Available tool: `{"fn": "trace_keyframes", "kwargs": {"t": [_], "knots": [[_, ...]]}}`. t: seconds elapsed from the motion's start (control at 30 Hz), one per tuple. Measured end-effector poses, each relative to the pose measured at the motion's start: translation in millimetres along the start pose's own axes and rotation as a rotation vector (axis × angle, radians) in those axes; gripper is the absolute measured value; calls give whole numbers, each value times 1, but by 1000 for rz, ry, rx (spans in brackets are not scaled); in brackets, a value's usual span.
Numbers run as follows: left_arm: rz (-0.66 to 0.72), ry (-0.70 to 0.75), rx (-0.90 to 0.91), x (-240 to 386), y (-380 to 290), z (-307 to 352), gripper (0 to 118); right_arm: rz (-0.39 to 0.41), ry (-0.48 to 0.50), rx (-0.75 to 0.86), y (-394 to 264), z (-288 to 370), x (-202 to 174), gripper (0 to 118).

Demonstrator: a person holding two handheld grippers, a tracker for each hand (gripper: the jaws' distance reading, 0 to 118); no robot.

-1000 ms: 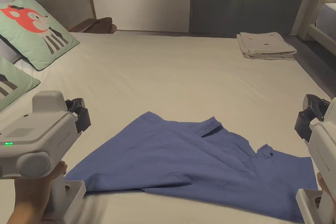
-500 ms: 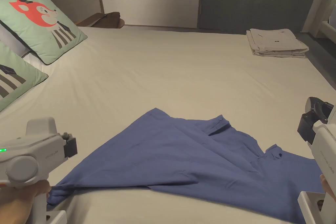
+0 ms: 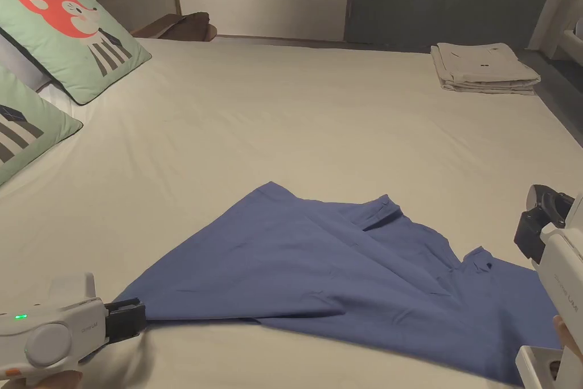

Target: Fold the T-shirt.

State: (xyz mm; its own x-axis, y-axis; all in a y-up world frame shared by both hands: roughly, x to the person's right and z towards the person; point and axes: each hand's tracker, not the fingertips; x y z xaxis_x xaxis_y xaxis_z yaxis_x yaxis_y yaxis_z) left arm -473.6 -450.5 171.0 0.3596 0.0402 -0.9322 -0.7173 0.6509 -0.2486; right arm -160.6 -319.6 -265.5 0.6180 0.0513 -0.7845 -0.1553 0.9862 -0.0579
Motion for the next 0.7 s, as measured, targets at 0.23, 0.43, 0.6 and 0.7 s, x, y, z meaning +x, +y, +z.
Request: {"fn": "trace_keyframes", "kwargs": {"t": [0.23,0.43,0.6,0.7], "knots": [[-32,-22,-29,19,-12,-8,10,-23,-38,-39,-12,2,20,0],[-61,-32,-20,21,-11,-2,5,-42,-69,-72,-24,1,37,0],[-47,-65,29,17,-3,12,5,-61,-64,-136,-26,-6,36,0],[-26,-88,58,15,4,19,5,-73,-35,-217,-35,-27,35,1]]}}
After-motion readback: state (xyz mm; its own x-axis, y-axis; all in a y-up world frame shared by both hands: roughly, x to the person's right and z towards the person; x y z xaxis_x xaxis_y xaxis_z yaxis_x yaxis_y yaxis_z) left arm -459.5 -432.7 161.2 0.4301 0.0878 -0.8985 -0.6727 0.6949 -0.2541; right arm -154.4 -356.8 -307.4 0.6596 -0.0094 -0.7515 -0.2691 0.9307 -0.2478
